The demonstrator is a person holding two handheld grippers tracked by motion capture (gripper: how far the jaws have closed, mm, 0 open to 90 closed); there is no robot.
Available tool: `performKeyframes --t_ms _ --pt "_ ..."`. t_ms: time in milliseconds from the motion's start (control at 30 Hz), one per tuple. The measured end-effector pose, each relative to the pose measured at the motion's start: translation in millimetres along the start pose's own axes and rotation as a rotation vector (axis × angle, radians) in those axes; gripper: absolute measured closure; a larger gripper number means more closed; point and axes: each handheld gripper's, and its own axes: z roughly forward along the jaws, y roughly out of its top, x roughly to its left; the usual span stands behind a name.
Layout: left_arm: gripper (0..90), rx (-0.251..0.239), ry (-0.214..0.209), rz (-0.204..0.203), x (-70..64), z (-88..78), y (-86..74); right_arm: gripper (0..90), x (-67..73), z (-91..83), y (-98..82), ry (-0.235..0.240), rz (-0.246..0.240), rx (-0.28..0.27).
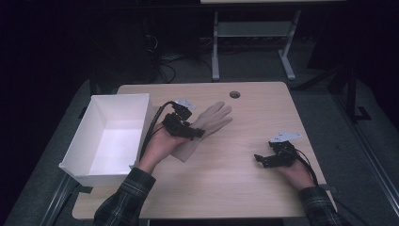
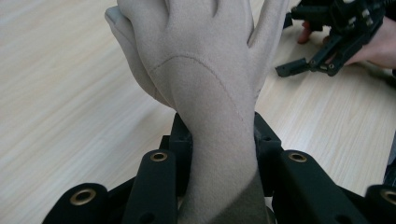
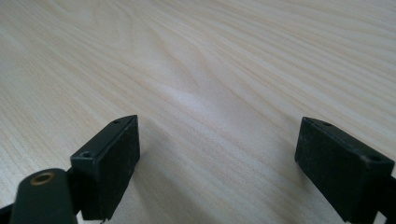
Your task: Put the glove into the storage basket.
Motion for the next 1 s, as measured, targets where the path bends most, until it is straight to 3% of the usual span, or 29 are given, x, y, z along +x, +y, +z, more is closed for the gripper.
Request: performKeyframes --t_ms 667,1000 --pt "68.5 -0.049 0.098 -0.051 18.5 -60.6 4.6 13.3 -0.2 0.0 0.0 -0.001 -0.003 0.001" --pt "68.5 -0.077 0.153 -0.090 35.2 -92.5 -6.7 13.3 -0.1 0.0 0.0 -0.001 -0.003 0.001"
